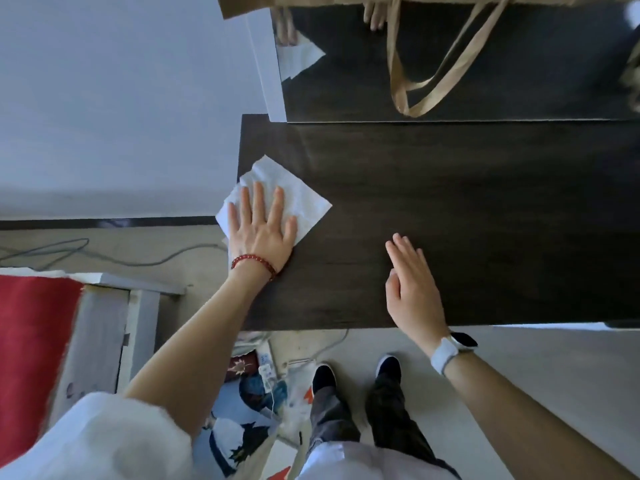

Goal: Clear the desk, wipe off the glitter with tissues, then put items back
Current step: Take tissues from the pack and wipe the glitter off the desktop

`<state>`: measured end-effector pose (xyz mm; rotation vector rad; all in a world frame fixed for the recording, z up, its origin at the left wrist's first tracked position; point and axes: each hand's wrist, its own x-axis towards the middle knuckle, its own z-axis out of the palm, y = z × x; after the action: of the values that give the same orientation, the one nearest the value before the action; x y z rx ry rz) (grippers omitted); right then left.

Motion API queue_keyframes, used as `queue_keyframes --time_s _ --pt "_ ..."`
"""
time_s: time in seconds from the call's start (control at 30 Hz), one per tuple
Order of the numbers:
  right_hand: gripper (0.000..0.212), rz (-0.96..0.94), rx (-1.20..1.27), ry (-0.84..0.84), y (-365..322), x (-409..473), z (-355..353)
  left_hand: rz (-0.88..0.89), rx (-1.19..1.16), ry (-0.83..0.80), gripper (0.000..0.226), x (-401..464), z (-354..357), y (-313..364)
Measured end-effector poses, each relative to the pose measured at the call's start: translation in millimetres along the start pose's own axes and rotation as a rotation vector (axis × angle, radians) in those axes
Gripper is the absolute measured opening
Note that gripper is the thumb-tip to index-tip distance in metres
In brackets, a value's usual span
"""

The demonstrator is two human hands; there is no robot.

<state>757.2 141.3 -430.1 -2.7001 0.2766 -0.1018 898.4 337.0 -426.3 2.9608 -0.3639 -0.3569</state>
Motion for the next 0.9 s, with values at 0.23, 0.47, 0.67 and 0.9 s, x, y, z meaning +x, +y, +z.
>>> queue_keyframes --time_s 0.23,0.47,0.67,0.9 --pt "0.043 0.300 0.051 0.235 34 -35 -17 0.448 0.084 -0.024 0.052 -101 34 57" --pt "0.047 0.487 -0.047 0.179 75 -66 -34 0.629 0.128 -0.100 0.051 -101 44 120" --pt "0.048 0.609 -0.009 0.179 106 -92 -55 0.764 0.145 -0.141 0.056 -87 59 199" --pt "0.048 0.657 0.069 0.259 147 -115 -80 0.851 0.219 -0.155 0.053 -82 64 266"
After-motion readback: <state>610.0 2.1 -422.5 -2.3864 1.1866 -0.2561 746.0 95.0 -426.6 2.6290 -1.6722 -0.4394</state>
